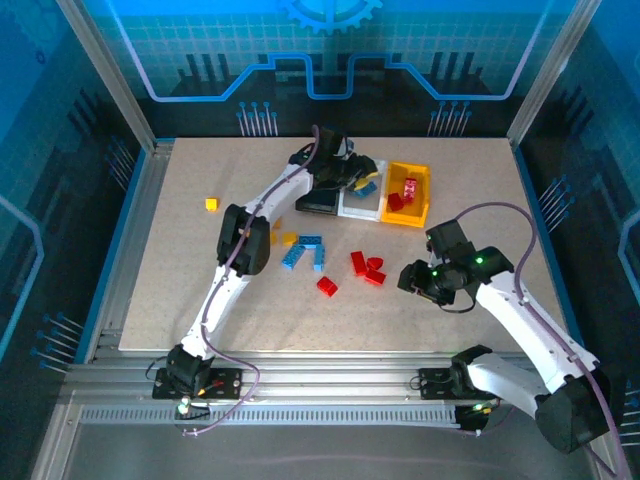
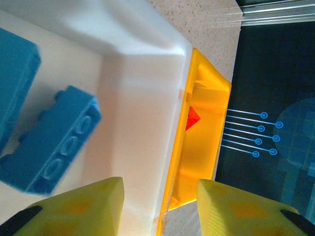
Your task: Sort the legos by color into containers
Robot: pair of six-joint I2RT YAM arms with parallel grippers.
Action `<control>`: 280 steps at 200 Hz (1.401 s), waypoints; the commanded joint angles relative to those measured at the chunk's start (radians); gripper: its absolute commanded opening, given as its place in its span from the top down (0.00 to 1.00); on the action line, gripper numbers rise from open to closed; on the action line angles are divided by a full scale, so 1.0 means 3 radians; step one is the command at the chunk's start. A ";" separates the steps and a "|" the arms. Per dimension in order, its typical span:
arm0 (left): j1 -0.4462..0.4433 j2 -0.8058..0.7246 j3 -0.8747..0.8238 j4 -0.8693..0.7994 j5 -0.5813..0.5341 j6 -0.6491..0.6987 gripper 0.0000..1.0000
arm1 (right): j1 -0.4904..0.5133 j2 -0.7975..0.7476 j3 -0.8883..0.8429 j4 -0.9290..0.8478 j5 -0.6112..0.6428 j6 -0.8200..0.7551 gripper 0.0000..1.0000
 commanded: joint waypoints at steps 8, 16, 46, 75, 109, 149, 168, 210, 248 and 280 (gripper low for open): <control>0.0023 -0.0182 0.0028 -0.0099 0.0133 0.0061 0.55 | 0.0135 0.0061 0.0005 -0.0017 0.0114 0.0069 0.46; 0.0018 -0.0247 -0.0014 -0.0122 0.0146 0.0096 0.55 | 0.0173 0.0124 0.0025 0.0010 0.0106 0.0047 0.46; 0.0020 -0.0661 -0.0309 -0.0382 0.0116 0.0436 0.52 | 0.0442 0.0577 0.0293 0.0065 0.0204 -0.0152 0.45; 0.0061 -0.1346 -0.1081 -0.0535 0.0011 0.0815 0.49 | 0.0670 0.1239 0.0692 0.0006 0.0369 -0.0515 0.42; 0.0235 -0.2350 -0.2416 -0.0402 -0.0105 0.0912 0.47 | 0.0669 0.1865 0.1106 -0.0037 0.0431 -0.1030 0.38; 0.0426 -0.3350 -0.3726 -0.0336 -0.0177 0.0947 0.46 | 0.0667 0.2485 0.1533 -0.0192 0.0504 -0.1787 0.30; 0.0487 -0.3698 -0.4162 -0.0336 -0.0195 0.0933 0.46 | 0.0664 0.2643 0.1630 -0.0180 0.0520 -0.2047 0.28; 0.0580 -0.4259 -0.4724 -0.0410 -0.0264 0.0876 0.45 | 0.0657 0.2997 0.1815 -0.0225 0.0721 -0.2351 0.26; 0.0639 -0.4525 -0.4905 -0.0549 -0.0315 0.0895 0.44 | 0.0659 0.3198 0.1886 -0.0231 0.0865 -0.2502 0.26; 0.0657 -0.4570 -0.4963 -0.0586 -0.0309 0.0907 0.44 | 0.0661 0.3252 0.1834 -0.0147 0.0857 -0.2480 0.27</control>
